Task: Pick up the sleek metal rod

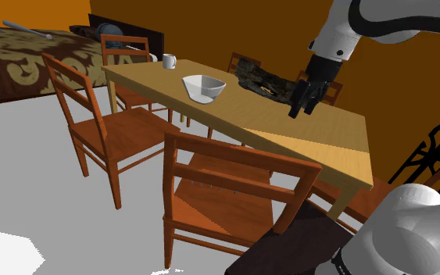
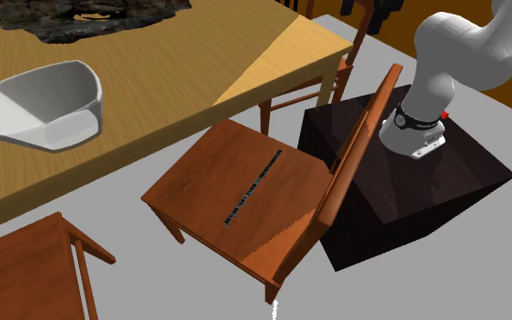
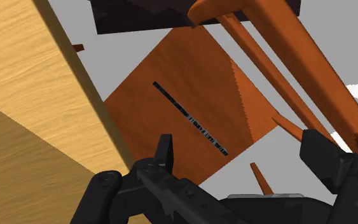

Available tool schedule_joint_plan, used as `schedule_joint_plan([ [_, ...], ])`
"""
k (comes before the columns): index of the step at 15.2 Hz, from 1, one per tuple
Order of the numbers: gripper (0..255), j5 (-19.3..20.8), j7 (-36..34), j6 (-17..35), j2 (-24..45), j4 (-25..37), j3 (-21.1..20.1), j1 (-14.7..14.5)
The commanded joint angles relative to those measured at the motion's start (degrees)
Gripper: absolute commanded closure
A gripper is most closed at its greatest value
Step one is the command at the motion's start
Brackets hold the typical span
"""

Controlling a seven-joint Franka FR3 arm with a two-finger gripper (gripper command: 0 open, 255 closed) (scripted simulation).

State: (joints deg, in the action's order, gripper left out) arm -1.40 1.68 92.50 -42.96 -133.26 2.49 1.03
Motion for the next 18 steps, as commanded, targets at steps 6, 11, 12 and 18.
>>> schedule_joint_plan([
  [6, 0, 1.2, 5.8, 10.0, 3.4, -6.7, 2.0, -1.1],
  [11, 0, 2.0, 11.7, 20.5, 9.3, -11.4, 4.0, -2.3],
  [12, 0, 2.1, 12.9, 22.6, 10.7, -12.0, 4.4, -2.6],
  [18, 0, 1.9, 20.3, 35.5, 21.4, -14.3, 6.9, -4.4],
])
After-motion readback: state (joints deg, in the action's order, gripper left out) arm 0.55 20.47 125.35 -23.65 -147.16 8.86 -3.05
